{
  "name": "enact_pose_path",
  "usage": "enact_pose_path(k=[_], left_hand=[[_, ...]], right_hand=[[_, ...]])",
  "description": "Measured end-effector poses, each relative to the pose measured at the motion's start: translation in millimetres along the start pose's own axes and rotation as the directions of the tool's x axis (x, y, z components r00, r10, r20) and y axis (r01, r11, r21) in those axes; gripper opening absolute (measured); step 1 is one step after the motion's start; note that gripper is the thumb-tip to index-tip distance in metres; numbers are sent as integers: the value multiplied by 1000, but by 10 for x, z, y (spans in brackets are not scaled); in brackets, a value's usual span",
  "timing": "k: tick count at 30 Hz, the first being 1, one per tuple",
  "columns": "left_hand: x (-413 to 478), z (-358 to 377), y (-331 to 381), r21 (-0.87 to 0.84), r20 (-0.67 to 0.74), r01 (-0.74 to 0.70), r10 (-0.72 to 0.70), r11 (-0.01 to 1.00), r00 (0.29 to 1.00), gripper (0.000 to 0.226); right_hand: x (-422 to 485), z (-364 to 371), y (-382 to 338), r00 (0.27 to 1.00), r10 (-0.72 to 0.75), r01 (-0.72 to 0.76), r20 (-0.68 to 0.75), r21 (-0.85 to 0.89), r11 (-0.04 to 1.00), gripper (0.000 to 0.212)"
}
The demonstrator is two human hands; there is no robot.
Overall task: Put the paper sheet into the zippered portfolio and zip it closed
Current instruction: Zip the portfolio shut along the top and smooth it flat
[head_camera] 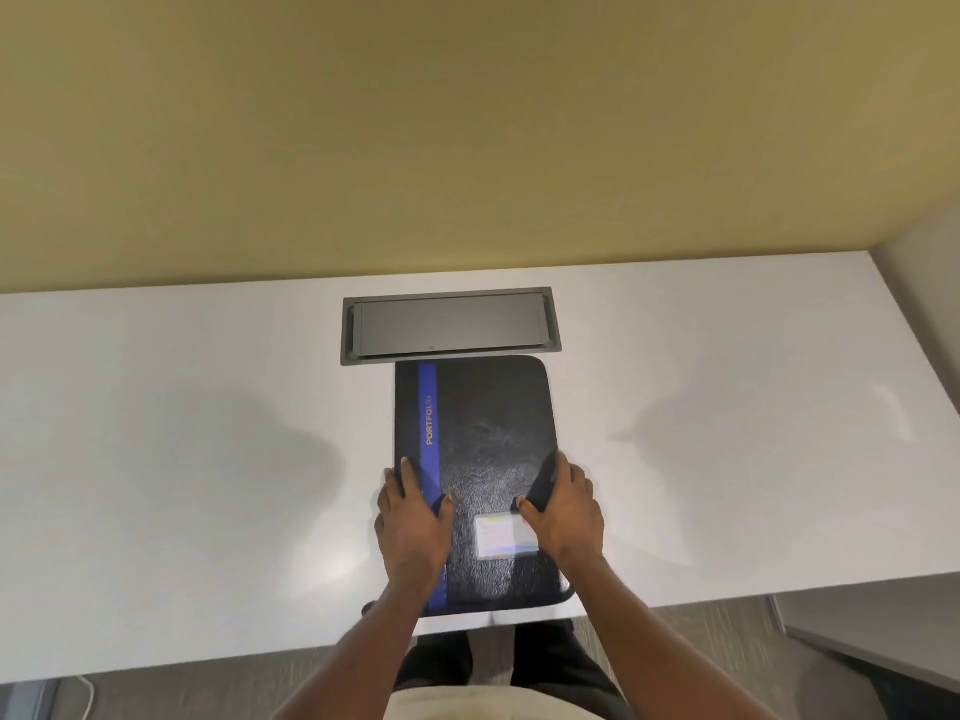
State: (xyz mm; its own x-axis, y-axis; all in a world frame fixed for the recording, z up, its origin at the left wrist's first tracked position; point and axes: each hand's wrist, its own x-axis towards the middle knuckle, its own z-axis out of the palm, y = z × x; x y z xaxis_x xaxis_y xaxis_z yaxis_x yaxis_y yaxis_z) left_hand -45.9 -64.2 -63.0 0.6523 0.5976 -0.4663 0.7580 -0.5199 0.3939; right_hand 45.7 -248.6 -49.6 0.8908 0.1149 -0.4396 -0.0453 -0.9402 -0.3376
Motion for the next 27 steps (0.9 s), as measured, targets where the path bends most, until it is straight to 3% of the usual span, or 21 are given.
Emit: enact_pose_path(k=[6, 10, 12, 18, 27], left_hand=[[73, 40, -14, -256, -55, 113, -132, 960, 990, 81], [408, 105, -153, -397, 29, 316, -332, 862, 943, 48], [556, 170, -250, -433, 49, 349, -365, 831, 930, 37], [510, -342, -134, -502, -35, 251, -309, 827, 950, 36], [1110, -952, -230, -492, -118, 164, -252, 855, 961, 38]], right_hand=[[5, 84, 69, 996, 80, -87, 38, 241, 967, 82], [85, 67, 73, 987, 137, -154, 81, 275, 949, 66], [94, 72, 36, 984, 155, -172, 83, 267, 948, 65], [135, 127, -268, 992, 121, -126, 36, 317, 940, 61], [469, 154, -1027, 997, 70, -55, -24, 383, 922, 63]])
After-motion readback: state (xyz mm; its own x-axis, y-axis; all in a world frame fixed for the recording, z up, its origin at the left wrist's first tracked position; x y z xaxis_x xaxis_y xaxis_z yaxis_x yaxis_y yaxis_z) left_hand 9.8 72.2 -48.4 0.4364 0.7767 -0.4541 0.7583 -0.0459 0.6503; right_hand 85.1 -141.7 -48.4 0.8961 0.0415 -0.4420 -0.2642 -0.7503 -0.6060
